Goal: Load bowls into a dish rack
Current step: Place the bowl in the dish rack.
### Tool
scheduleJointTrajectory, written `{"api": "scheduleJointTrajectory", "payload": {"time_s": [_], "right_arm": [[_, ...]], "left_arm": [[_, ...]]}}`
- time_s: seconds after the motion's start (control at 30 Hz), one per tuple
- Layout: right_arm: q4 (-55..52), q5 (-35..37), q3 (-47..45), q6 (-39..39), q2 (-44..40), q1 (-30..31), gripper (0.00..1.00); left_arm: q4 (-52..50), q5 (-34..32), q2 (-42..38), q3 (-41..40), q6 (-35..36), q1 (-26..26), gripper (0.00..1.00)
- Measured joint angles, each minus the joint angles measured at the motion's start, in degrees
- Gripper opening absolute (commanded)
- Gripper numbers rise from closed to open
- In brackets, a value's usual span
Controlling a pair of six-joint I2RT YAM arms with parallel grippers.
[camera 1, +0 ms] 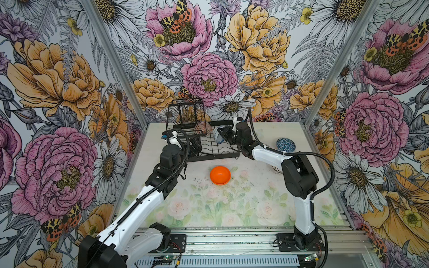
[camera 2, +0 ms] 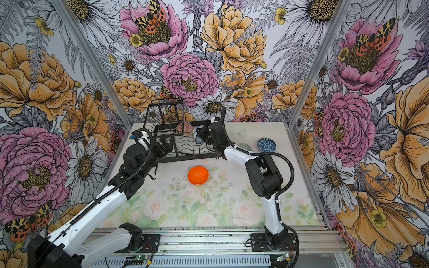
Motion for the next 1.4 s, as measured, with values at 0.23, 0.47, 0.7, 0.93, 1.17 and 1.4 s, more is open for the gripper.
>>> {"api": "scheduleJointTrajectory", "payload": {"time_s": [0.23, 0.47, 0.7, 0.93, 1.17, 1.4], "right_arm": [[3.5, 0.0, 6.9, 2.7, 6.3, 1.7, 0.00], [4.3, 0.0, 13.2, 4.7, 12.8, 3.1, 0.00], [4.6, 0.6, 17.9, 6.8, 17.3, 4.0, 0.00], [5.1, 1.1, 23.4, 8.6, 22.0, 4.8, 0.00], [5.3, 1.7, 28.1, 10.5, 26.1, 5.3, 0.00], [6.0, 2.6, 29.2, 11.8, 28.0, 6.1, 0.00]], "left_arm": [[-1.0, 2.5, -0.7, 0.0, -1.7, 2.2, 0.99], [-2.1, 5.7, -0.7, 0.0, -3.4, 4.0, 0.99], [-3.7, 8.5, -0.7, 0.0, -4.1, 6.2, 0.99], [-4.9, 10.0, -0.5, 0.5, -4.2, 6.9, 0.99], [-5.1, 10.1, -0.5, 0.5, -4.2, 6.9, 0.98], [-5.1, 10.1, -0.5, 0.5, -4.2, 6.9, 0.99]]}}
